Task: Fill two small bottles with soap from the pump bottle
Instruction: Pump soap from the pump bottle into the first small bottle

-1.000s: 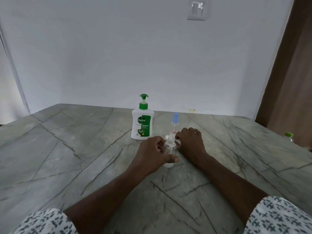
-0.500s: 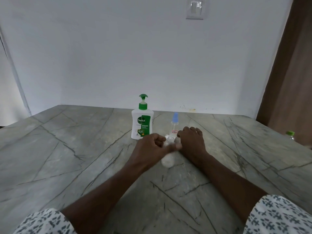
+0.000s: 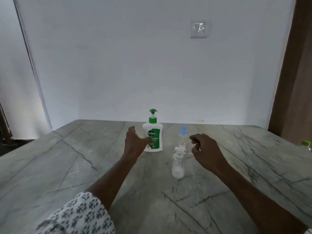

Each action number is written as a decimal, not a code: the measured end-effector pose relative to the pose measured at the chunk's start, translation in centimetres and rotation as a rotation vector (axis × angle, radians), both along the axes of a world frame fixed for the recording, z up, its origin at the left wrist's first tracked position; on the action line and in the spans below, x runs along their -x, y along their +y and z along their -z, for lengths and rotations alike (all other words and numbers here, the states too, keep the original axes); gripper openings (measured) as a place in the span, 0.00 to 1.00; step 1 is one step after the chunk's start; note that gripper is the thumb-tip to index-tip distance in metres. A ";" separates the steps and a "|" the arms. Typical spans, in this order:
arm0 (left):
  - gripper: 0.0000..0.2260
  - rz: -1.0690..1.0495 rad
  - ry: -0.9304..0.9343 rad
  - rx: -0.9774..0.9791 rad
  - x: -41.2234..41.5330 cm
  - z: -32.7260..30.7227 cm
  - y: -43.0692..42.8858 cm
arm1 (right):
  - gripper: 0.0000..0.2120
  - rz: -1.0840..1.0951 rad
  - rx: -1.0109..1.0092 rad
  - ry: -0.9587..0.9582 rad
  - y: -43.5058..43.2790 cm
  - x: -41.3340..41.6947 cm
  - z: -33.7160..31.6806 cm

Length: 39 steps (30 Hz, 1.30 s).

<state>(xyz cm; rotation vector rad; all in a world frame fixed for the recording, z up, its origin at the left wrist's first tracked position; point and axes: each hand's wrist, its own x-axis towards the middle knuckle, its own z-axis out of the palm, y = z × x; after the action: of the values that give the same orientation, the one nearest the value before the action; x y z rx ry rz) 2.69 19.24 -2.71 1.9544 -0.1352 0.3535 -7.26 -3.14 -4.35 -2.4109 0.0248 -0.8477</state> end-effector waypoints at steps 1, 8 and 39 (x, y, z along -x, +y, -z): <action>0.41 0.068 0.035 0.012 -0.8 -0.2 0.1 | 0.18 -0.058 -0.074 0.023 0.1 1.0 -0.2; 0.28 0.228 0.041 0.055 -3.3 0.0 -0.5 | 0.35 -0.322 -0.306 0.253 2.6 4.1 1.9; 0.51 0.215 -0.140 -0.139 6.4 -1.2 1.8 | 0.35 -0.174 -0.166 -0.157 5.7 4.6 -1.1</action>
<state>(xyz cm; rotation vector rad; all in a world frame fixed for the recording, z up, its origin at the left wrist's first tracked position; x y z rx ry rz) -3.73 21.07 -1.53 2.0280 -0.4674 0.3459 -11.83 2.51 -3.21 -2.1515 -0.1667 -0.9133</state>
